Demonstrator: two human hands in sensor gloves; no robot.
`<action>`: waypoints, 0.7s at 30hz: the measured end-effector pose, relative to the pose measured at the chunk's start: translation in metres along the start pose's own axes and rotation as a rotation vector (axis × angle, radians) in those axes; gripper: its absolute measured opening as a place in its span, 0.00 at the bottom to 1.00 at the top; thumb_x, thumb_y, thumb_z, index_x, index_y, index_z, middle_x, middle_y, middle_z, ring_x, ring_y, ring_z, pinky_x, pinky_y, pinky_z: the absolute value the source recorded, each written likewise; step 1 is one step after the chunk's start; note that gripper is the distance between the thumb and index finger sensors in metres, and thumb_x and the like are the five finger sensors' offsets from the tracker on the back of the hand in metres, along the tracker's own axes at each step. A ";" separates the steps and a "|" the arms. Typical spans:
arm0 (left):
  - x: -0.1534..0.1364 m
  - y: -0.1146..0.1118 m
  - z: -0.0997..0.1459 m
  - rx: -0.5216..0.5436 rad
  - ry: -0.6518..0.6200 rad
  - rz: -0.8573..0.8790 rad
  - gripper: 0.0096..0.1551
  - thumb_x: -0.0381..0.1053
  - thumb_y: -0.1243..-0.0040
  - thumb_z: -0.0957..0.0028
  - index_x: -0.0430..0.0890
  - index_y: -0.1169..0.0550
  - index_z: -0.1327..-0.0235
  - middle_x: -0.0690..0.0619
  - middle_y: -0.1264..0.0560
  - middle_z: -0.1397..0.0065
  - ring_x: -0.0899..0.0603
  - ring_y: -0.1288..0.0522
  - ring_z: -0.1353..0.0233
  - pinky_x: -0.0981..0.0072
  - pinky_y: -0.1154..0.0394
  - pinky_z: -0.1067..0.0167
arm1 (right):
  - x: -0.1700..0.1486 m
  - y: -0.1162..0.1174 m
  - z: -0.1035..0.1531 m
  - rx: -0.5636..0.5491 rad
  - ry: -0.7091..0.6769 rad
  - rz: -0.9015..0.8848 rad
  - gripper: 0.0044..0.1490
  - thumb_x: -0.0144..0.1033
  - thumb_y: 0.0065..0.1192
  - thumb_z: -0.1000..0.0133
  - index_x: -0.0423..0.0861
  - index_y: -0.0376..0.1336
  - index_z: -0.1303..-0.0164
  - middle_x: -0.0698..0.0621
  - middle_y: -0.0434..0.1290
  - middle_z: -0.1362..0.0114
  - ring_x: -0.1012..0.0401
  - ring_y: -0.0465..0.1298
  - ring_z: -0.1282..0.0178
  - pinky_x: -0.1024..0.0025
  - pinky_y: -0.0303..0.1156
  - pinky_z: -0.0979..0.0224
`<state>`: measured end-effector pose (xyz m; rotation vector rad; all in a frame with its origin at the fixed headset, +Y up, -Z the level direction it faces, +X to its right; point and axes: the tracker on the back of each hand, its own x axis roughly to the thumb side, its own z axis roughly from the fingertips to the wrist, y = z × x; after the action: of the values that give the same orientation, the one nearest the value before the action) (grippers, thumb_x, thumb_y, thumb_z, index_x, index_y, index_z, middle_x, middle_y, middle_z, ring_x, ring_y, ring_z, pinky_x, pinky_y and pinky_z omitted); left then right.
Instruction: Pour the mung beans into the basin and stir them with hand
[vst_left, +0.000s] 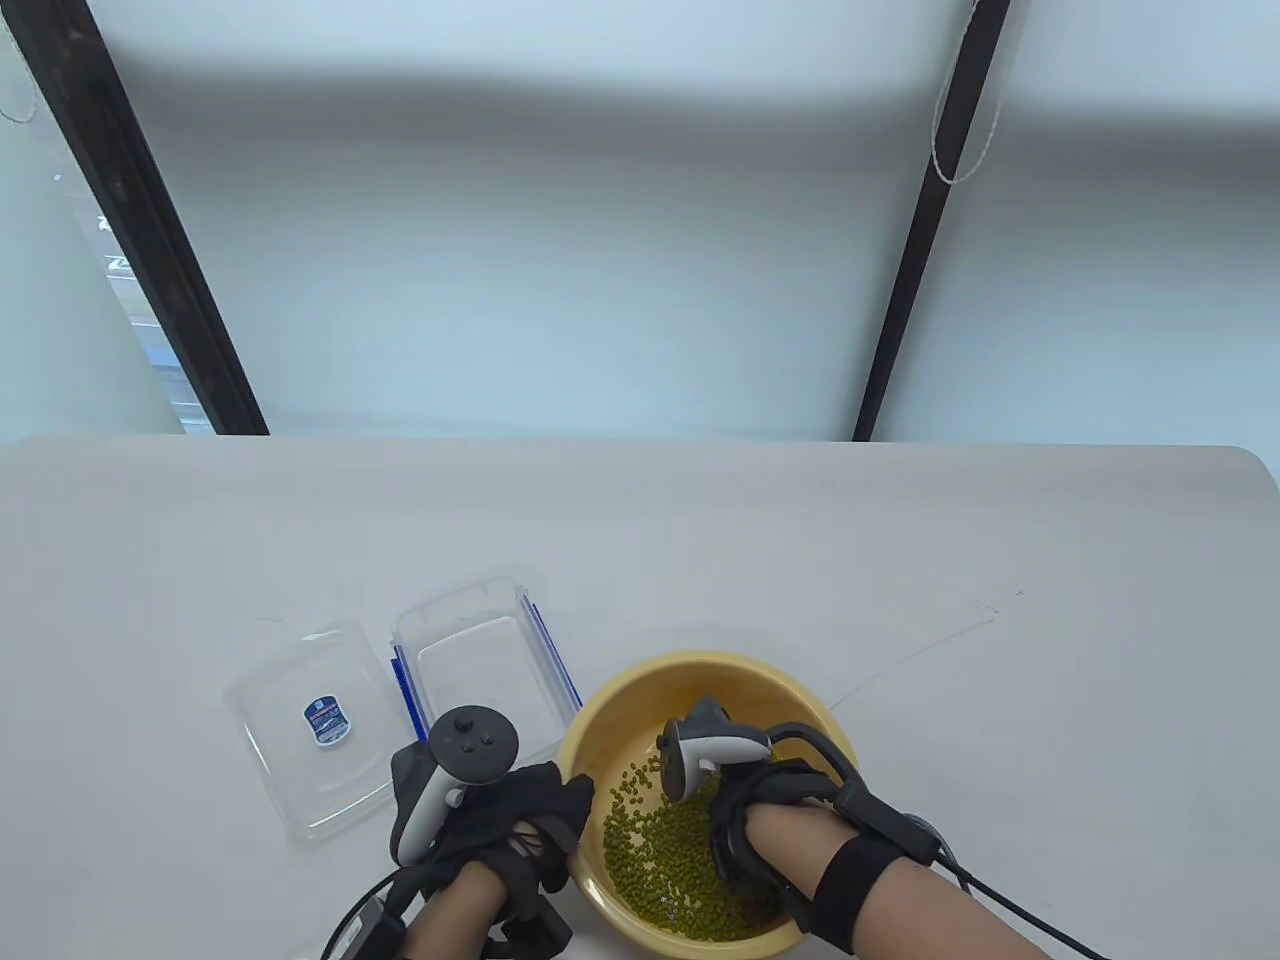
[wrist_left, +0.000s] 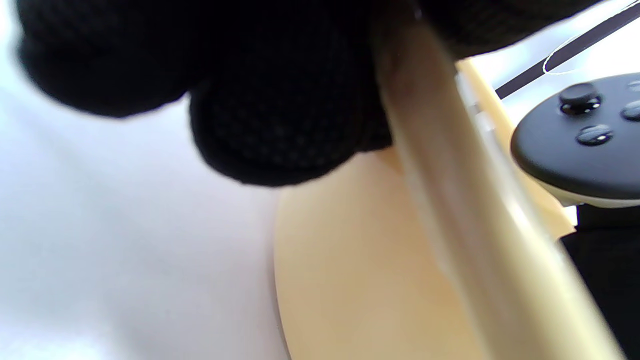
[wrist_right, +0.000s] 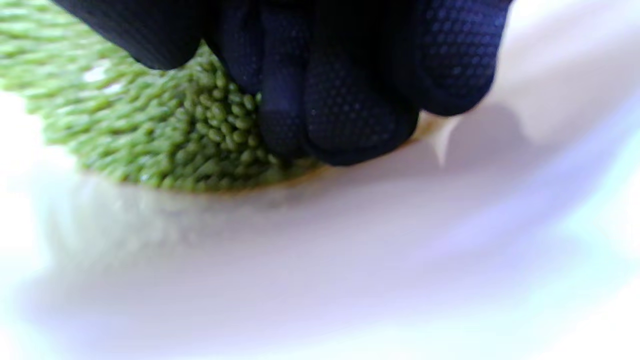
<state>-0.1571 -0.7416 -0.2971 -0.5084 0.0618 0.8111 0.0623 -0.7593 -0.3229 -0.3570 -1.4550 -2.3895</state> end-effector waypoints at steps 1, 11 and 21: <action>0.000 0.000 0.000 0.000 0.000 0.001 0.29 0.64 0.46 0.42 0.39 0.24 0.51 0.56 0.14 0.63 0.53 0.11 0.70 0.63 0.13 0.71 | 0.005 0.002 0.000 0.017 -0.047 -0.032 0.35 0.54 0.57 0.48 0.40 0.67 0.41 0.52 0.81 0.45 0.57 0.84 0.58 0.66 0.79 0.50; 0.000 0.000 0.000 -0.004 -0.009 -0.006 0.29 0.64 0.46 0.42 0.39 0.24 0.51 0.56 0.14 0.63 0.53 0.11 0.70 0.63 0.13 0.71 | 0.041 -0.025 -0.016 -0.043 -0.313 -0.375 0.35 0.54 0.55 0.46 0.43 0.63 0.36 0.53 0.78 0.41 0.56 0.83 0.52 0.64 0.77 0.46; 0.001 0.000 0.000 -0.011 -0.013 -0.009 0.29 0.64 0.46 0.42 0.39 0.24 0.51 0.56 0.14 0.63 0.54 0.11 0.70 0.63 0.13 0.71 | -0.004 -0.064 -0.030 -0.387 -0.079 -0.525 0.35 0.55 0.54 0.46 0.45 0.62 0.34 0.54 0.76 0.40 0.55 0.81 0.50 0.63 0.76 0.44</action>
<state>-0.1567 -0.7413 -0.2975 -0.5138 0.0433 0.8059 0.0395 -0.7576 -0.3894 -0.1686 -1.2211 -3.1234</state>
